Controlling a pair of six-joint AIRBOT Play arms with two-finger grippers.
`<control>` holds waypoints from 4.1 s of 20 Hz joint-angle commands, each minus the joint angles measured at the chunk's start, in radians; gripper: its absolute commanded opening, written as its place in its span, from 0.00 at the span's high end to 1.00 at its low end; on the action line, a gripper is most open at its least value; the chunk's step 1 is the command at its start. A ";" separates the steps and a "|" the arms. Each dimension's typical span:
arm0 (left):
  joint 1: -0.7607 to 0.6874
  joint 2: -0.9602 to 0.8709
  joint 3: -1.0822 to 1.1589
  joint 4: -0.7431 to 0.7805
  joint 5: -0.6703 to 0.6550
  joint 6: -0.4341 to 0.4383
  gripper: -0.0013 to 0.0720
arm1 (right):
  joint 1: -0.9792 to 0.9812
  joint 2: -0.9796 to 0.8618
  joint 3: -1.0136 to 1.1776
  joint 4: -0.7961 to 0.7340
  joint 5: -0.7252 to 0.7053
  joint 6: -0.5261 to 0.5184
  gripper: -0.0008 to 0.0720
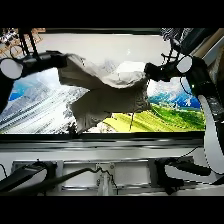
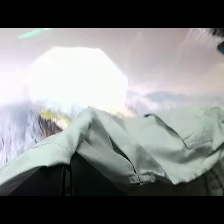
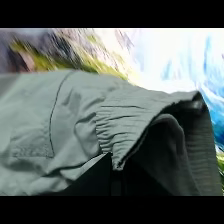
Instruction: Fold the clothes and pants, and hang the long-sleeved shirts on hangers.
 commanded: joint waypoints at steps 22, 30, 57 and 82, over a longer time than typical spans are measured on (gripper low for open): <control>-0.196 0.552 -0.854 0.302 -0.159 -0.202 0.12 | -0.005 0.248 -0.460 -0.051 0.260 -0.241 0.41; -0.176 0.659 -0.707 0.242 -0.127 -0.357 0.13 | -0.417 0.341 -0.460 0.197 0.037 -0.406 0.22; -0.251 0.517 -0.694 -0.049 0.146 -0.268 0.13 | -0.449 -0.221 -0.460 0.607 0.161 -0.883 0.04; -0.679 -0.294 -0.290 -0.319 0.193 -0.268 0.83 | -0.335 0.275 -0.282 0.096 0.552 -0.114 0.94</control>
